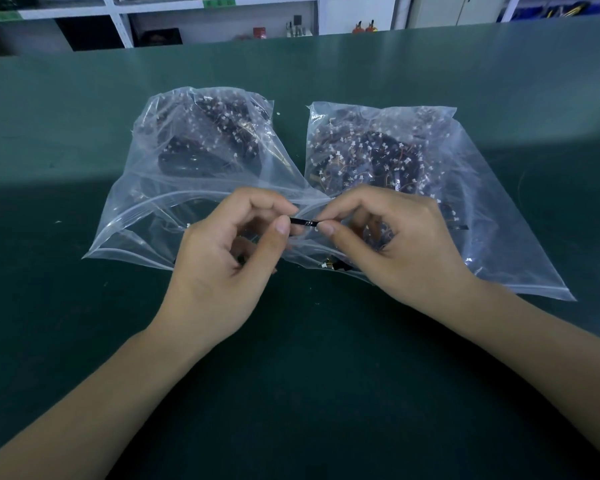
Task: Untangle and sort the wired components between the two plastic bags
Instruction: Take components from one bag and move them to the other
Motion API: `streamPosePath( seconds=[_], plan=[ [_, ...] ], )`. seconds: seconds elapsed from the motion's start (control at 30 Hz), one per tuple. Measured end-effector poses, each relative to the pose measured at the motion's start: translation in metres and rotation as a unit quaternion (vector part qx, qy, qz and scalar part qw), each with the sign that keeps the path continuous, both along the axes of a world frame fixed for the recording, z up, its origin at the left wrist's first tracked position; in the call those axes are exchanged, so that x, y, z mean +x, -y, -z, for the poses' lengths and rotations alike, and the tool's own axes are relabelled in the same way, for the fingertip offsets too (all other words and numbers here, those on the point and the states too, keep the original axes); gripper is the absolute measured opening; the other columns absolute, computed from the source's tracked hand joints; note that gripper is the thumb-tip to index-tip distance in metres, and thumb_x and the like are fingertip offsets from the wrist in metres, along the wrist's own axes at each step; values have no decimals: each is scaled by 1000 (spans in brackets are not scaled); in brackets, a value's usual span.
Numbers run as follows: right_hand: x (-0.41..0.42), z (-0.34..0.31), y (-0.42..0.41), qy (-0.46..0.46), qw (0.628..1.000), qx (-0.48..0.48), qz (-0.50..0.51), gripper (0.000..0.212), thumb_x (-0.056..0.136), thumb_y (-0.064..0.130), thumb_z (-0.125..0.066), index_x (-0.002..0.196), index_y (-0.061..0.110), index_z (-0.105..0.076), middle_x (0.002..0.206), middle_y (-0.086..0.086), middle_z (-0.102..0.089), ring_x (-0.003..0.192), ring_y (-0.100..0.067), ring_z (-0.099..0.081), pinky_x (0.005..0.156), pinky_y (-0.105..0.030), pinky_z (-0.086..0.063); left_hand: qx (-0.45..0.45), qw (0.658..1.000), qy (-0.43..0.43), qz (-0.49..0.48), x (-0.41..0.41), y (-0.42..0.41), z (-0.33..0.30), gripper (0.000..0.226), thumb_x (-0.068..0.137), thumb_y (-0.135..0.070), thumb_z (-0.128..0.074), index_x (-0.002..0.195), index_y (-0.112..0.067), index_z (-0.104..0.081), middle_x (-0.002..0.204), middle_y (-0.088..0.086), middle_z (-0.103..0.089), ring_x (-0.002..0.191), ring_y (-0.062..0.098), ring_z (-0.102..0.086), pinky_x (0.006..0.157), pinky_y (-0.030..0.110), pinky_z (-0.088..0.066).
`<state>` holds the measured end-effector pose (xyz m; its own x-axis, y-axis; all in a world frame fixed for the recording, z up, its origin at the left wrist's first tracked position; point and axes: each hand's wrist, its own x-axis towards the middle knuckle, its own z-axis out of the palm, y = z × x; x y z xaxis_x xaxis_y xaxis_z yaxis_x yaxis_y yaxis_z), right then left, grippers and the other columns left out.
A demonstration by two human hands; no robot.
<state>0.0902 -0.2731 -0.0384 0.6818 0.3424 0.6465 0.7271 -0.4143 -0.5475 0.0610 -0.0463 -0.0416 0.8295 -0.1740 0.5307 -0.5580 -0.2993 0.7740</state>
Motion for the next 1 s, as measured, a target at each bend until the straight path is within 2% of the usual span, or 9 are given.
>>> streamPosePath(
  seconds=[0.07, 0.17, 0.23, 0.3, 0.43, 0.63, 0.73, 1.0],
  plan=[
    [1, 1, 0, 10, 1000, -16, 11, 4, 100, 16, -74, 99, 13, -77, 88, 16, -70, 64, -15, -63, 64, -16, -45, 38, 999, 24, -22, 0, 0, 1, 12, 106, -20, -64, 112, -29, -69, 101, -6, -76, 93, 24, -74, 65, 38, -58],
    [2, 2, 1, 14, 999, -25, 24, 3, 100, 15, -75, 98, 14, -77, 88, 16, -69, 64, -15, -62, 64, -16, -44, 61, 996, 54, -40, 0, 2, -1, 11, 101, -17, -69, 108, -24, -73, 97, -8, -74, 91, 20, -72, 67, 21, -53],
    [2, 1, 1, 15, 999, -28, 29, 3, 99, 14, -75, 97, 13, -76, 88, 17, -68, 64, -13, -61, 64, -16, -44, 62, 995, 60, -41, 0, 2, -2, 8, 99, -18, -74, 106, -20, -74, 98, -12, -73, 90, 18, -72, 68, 18, -53],
    [1, 0, 1, 19, 999, -35, 29, 3, 99, 15, -75, 97, 13, -75, 89, 19, -68, 63, -13, -60, 63, -17, -44, 67, 995, 64, -43, 0, 2, -3, 8, 97, -19, -79, 102, -18, -74, 96, -12, -73, 90, 18, -73, 68, 20, -54],
    [-3, -1, -1, 3, 997, -65, 30, 4, 101, 23, -72, 99, 20, -70, 81, 34, -56, 64, -14, -57, 65, -18, -43, 85, 992, 72, -54, 1, 2, -3, 4, 97, -18, -76, 98, -17, -73, 94, -11, -71, 90, 20, -71, 70, 18, -51],
    [-3, -3, -2, -2, 998, -56, 26, 3, 101, 21, -73, 99, 19, -72, 84, 32, -56, 63, -13, -57, 63, -16, -42, 90, 991, 81, -65, 1, 2, -3, 4, 97, -19, -75, 98, -17, -73, 94, -11, -70, 90, 21, -70, 70, 20, -52],
    [-4, -3, -2, -3, 997, -69, 29, 3, 101, 22, -72, 99, 21, -70, 81, 32, -55, 66, -15, -58, 64, -22, -46, 101, 989, 86, -70, 0, 3, -4, 4, 97, -19, -75, 97, -17, -72, 93, -12, -70, 89, 20, -70, 69, 23, -53],
    [-3, -3, -2, 5, 998, -62, 21, 3, 102, 20, -71, 100, 20, -69, 83, 33, -56, 69, -15, -62, 67, -26, -50, 114, 985, 98, -82, -2, 4, -5, 3, 97, -16, -75, 97, -15, -72, 93, -10, -69, 90, 19, -70, 65, 31, -55]
  ],
)
